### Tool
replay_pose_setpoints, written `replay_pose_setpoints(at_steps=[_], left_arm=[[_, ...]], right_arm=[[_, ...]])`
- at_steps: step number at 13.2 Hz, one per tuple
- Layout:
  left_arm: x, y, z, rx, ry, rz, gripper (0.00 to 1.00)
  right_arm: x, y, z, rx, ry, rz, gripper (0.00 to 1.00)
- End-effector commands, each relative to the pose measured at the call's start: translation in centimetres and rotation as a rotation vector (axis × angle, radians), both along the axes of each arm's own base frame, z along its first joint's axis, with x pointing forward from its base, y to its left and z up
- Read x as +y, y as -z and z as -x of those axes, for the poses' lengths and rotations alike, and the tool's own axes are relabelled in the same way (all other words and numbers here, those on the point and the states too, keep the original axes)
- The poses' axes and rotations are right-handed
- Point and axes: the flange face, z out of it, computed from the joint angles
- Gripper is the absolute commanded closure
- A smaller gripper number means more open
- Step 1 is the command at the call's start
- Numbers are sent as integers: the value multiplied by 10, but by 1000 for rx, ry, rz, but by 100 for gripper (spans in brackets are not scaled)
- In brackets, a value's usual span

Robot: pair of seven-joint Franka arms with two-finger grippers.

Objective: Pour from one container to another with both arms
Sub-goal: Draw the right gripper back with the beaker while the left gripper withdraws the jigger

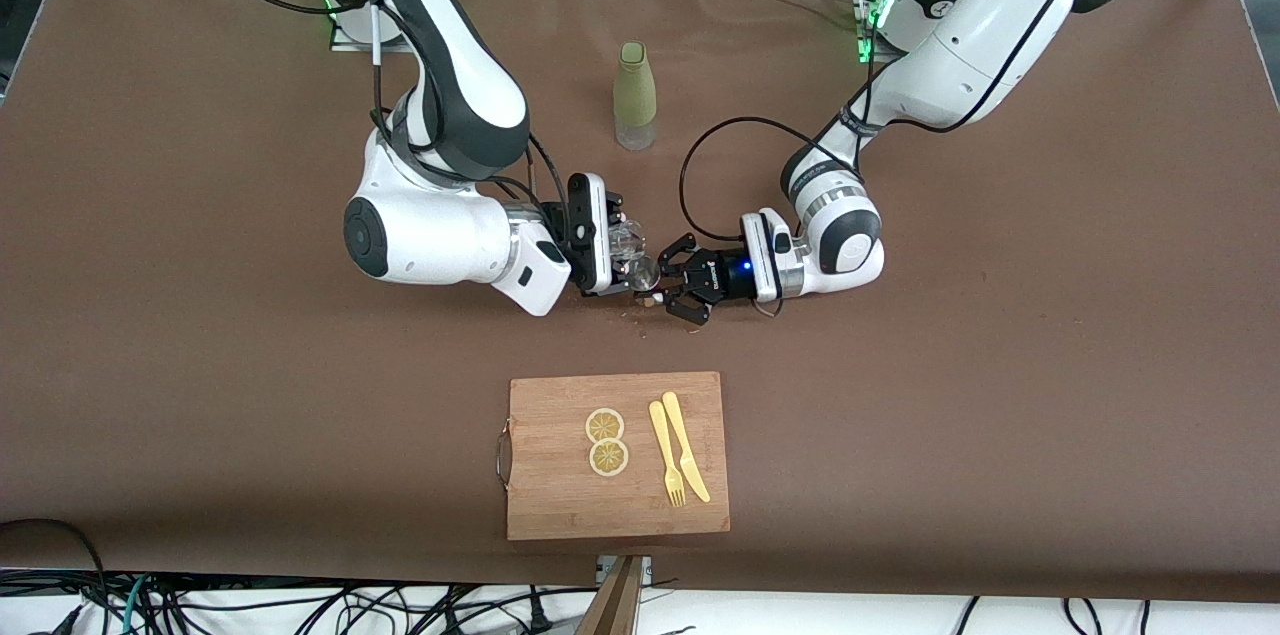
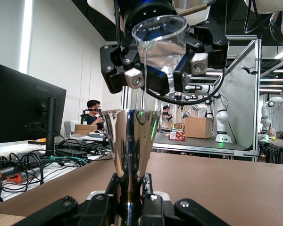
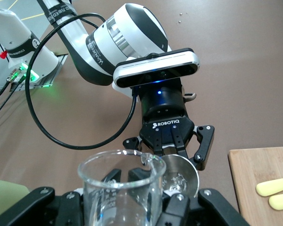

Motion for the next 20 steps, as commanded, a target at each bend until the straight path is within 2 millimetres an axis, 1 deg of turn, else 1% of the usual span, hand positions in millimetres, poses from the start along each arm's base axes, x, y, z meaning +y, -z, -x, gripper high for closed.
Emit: replay_pose_setpoints(at_steps=[1, 2, 3, 5, 7, 8, 9, 10, 12, 13, 16, 17, 18, 20], left_arm=[[-3, -3, -1, 9, -23, 43, 100], [-2, -3, -2, 11, -24, 43, 100], [-2, -3, -2, 14, -22, 49, 100], [0, -4, -2, 32, -14, 79, 100], [13, -9, -9, 33, -21, 114, 100], [28, -9, -14, 33, -28, 129, 100], [38, -9, -14, 17, 11, 138, 100], [52, -6, -13, 20, 44, 139, 100], [90, 6, -9, 21, 79, 127, 100], [110, 10, -8, 10, 116, 124, 100], [163, 13, -10, 21, 189, 105, 100], [179, 14, -11, 30, 209, 98, 100], [198, 19, -11, 43, 220, 75, 100], [231, 29, -9, 68, 242, 21, 100]], right_arm=[[-1, -20, 1, -6, 8, -103, 100], [0, -23, -1, -4, 16, -164, 100], [-2, -25, -3, 0, 27, -208, 100], [-23, -22, -14, -8, 32, -249, 100], [-54, -24, -21, 32, -3, -287, 100], [-77, -23, -29, 31, -26, -308, 100], [-99, -21, -33, 39, -59, -340, 100], [-122, -16, -37, 54, -84, -376, 100], [-170, 0, -41, 71, -134, -439, 100], [-193, 13, -41, 75, -160, -468, 100], [-257, 50, -42, 80, -216, -537, 100], [-283, 61, -41, 78, -240, -530, 100], [-306, 78, -39, 70, -266, -532, 100], [-343, 113, -32, 54, -290, -570, 100]])
